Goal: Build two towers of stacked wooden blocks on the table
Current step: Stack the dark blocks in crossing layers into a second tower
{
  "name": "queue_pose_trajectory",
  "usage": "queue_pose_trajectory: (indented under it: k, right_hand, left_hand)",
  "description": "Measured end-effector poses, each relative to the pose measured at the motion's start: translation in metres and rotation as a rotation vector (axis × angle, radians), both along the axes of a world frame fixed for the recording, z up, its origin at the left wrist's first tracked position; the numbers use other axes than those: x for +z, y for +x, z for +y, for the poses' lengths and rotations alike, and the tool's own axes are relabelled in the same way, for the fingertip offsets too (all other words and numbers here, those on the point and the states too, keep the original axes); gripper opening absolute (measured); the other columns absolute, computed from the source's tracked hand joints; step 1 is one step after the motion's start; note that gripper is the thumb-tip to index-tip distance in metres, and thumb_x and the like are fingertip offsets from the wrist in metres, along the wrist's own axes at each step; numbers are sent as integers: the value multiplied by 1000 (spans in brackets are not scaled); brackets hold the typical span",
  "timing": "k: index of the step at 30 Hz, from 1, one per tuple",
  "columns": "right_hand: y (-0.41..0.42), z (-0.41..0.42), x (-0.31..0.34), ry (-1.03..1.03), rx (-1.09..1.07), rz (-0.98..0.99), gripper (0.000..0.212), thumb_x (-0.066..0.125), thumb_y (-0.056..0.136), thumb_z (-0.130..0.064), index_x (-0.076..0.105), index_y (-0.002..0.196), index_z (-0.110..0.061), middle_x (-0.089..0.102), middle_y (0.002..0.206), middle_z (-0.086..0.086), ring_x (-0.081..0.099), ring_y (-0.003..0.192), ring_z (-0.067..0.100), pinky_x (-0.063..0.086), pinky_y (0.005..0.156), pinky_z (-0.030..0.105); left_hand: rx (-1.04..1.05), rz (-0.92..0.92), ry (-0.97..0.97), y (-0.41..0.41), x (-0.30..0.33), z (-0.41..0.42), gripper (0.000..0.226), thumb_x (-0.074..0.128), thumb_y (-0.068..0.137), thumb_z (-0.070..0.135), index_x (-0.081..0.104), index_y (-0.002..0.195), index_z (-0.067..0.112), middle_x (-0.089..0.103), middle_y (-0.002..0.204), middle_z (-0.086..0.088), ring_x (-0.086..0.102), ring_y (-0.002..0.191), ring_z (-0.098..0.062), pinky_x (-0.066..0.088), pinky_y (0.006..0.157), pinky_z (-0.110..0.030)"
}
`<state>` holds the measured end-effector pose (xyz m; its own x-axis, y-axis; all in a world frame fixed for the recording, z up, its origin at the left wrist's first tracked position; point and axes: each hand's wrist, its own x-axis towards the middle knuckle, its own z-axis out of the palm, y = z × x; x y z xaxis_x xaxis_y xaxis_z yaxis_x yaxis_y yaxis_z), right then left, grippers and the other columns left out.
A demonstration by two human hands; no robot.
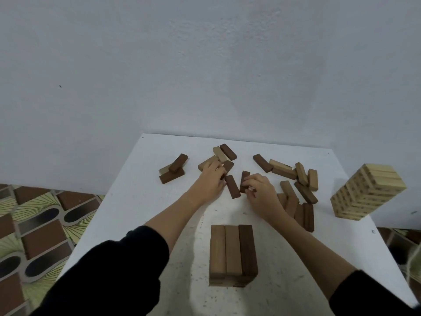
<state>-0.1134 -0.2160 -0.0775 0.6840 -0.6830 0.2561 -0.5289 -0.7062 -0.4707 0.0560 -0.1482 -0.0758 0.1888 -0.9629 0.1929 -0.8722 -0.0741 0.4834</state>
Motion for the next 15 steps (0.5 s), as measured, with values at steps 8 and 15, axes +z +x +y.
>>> queue_pose_trajectory:
  k: [8, 15]
  right_hand:
    - [8, 7, 0, 99, 32, -162, 21, 54, 79, 15, 66, 90, 2, 61, 92, 14, 60, 79, 23, 50, 71, 26]
    - [16, 21, 2, 379, -57, -225, 29, 56, 84, 7, 58, 111, -2, 62, 94, 5, 57, 70, 6, 45, 68, 6]
  left_hand:
    - [196, 320, -37, -27, -6, 35, 21, 61, 88, 28, 50, 94, 11, 39, 113, -1, 32, 104, -14, 37, 85, -21]
    - [241, 209, 21, -30, -5, 36, 84, 80, 64, 47, 39, 130, 15, 41, 118, 1, 32, 106, -13, 35, 87, -26]
